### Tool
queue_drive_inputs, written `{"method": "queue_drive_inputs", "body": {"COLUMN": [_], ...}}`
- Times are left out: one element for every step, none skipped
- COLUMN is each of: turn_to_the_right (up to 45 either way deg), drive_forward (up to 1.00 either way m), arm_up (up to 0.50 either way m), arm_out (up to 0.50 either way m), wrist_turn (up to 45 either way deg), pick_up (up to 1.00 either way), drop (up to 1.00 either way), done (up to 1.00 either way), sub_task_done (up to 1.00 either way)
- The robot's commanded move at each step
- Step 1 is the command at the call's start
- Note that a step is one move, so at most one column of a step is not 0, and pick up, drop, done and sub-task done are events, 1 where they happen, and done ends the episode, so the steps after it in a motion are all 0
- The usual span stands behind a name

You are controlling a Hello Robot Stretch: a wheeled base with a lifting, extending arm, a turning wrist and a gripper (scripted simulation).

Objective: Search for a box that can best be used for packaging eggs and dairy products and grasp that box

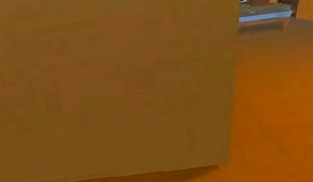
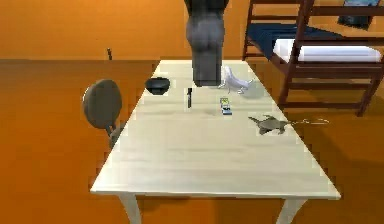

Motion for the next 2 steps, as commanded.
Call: {"method": "queue_drive_inputs", "body": {"turn_to_the_right": [0.0,45.0], "drive_forward": [0.60,0.00], "arm_up": [0.00,0.00], "arm_out": [0.00,0.00], "wrist_turn": [0.0,0.0], "pick_up": [0.00,0.00], "drop": [0.00,0.00], "done": [0.00,0.00], "sub_task_done": [0.00,0.00]}}
